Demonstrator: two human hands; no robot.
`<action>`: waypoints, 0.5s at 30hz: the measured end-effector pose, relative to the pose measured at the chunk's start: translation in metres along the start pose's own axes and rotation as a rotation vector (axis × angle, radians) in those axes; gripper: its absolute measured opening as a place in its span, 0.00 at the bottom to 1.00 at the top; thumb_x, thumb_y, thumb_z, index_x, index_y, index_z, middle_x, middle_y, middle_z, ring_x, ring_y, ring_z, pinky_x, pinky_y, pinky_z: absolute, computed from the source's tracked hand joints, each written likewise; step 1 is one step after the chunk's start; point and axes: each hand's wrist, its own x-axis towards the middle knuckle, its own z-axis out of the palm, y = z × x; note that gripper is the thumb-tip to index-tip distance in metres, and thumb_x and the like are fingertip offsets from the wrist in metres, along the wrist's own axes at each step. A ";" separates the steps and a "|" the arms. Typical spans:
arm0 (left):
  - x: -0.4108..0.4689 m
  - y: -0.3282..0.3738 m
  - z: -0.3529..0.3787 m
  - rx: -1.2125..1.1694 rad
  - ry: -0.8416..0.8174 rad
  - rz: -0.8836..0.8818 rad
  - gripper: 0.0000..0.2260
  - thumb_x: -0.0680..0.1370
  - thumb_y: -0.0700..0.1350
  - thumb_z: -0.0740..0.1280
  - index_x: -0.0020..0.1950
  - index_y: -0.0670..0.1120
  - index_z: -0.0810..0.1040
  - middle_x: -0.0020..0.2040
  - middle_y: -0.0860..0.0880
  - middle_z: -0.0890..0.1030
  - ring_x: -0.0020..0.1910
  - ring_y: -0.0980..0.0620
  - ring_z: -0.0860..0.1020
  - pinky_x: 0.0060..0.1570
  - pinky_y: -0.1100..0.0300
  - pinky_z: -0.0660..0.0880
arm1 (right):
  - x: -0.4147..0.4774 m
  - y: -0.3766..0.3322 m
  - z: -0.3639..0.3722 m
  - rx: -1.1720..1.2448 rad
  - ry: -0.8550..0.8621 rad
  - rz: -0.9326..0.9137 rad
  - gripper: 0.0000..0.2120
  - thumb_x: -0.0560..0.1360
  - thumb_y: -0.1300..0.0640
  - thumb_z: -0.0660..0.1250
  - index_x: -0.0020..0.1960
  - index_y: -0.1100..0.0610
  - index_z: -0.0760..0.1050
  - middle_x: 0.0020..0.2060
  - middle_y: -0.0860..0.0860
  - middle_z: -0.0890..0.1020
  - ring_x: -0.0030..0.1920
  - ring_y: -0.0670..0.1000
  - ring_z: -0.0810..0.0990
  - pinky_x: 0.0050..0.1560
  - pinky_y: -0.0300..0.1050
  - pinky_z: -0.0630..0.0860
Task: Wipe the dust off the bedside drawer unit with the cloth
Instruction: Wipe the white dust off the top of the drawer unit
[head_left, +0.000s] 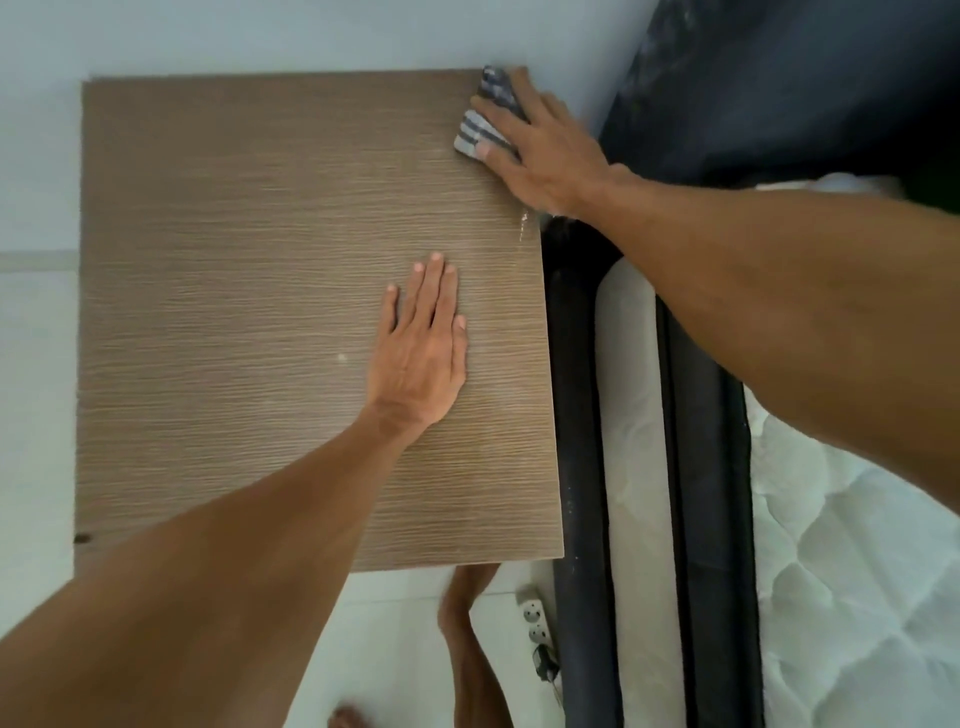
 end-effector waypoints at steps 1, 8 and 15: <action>0.000 0.000 -0.001 -0.002 -0.001 0.001 0.24 0.83 0.48 0.44 0.78 0.41 0.51 0.79 0.44 0.52 0.79 0.46 0.50 0.76 0.46 0.50 | -0.002 -0.002 0.004 0.005 -0.008 0.005 0.28 0.81 0.36 0.46 0.79 0.42 0.50 0.80 0.52 0.44 0.78 0.60 0.49 0.74 0.62 0.56; -0.001 0.000 -0.002 -0.033 -0.001 0.006 0.24 0.83 0.48 0.43 0.78 0.41 0.51 0.80 0.43 0.52 0.79 0.45 0.50 0.77 0.46 0.49 | -0.051 -0.021 0.025 -0.030 -0.025 0.023 0.28 0.81 0.36 0.43 0.79 0.41 0.47 0.80 0.51 0.43 0.78 0.62 0.44 0.74 0.64 0.54; -0.011 -0.005 0.000 -0.111 0.024 -0.013 0.24 0.83 0.47 0.43 0.78 0.38 0.51 0.79 0.40 0.52 0.79 0.43 0.50 0.77 0.50 0.46 | -0.128 -0.050 0.052 -0.015 -0.014 0.083 0.27 0.81 0.37 0.44 0.79 0.40 0.46 0.80 0.50 0.42 0.78 0.62 0.44 0.70 0.64 0.62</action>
